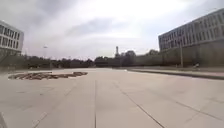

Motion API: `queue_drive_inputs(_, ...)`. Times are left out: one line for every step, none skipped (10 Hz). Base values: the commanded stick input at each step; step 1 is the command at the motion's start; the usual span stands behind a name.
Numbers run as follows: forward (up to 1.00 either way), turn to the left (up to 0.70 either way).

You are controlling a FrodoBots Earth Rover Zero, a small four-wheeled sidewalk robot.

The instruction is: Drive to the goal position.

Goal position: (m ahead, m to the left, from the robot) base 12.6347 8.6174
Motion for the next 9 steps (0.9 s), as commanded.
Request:
queue_drive_inputs(0.70,0.00)
queue_drive_inputs(0.70,0.00)
queue_drive_inputs(0.70,0.00)
queue_drive_inputs(0.70,0.00)
queue_drive_inputs(0.70,0.00)
queue_drive_inputs(0.70,0.00)
queue_drive_inputs(0.70,0.00)
queue_drive_inputs(0.70,0.00)
queue_drive_inputs(0.70,0.00)
